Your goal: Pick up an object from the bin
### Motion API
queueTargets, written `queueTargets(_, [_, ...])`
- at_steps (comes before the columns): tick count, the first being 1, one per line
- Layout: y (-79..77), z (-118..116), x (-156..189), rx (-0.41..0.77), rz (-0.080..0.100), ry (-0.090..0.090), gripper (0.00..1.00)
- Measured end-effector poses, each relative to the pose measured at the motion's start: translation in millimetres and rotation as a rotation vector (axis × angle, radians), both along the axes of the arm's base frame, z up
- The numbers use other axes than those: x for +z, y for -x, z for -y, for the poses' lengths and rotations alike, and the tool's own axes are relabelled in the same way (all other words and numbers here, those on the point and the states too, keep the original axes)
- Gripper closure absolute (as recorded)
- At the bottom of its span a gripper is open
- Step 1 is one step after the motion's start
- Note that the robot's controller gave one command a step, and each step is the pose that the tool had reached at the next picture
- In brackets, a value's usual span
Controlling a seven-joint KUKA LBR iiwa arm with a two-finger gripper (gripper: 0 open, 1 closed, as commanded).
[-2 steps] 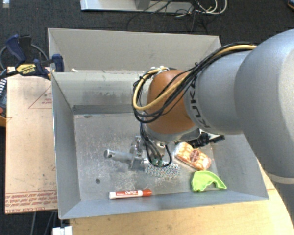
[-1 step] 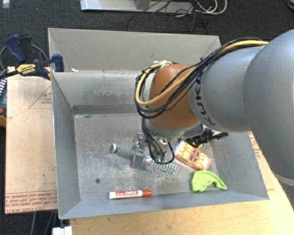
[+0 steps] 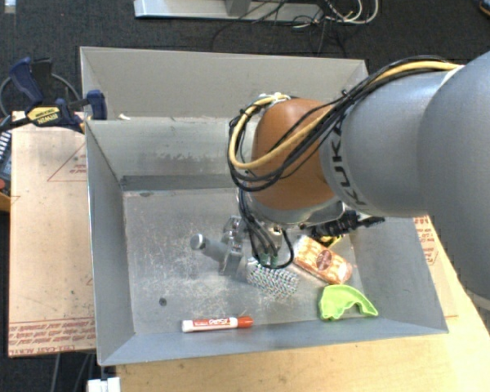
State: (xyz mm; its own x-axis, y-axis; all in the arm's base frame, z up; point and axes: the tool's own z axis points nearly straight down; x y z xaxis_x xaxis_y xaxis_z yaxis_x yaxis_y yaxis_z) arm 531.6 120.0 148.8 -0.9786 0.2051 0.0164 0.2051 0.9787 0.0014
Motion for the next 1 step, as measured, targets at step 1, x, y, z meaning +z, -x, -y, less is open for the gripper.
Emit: queueTargets(1, [-0.2, 0.0, 12.1, 0.000, 0.000, 0.000, 1.00])
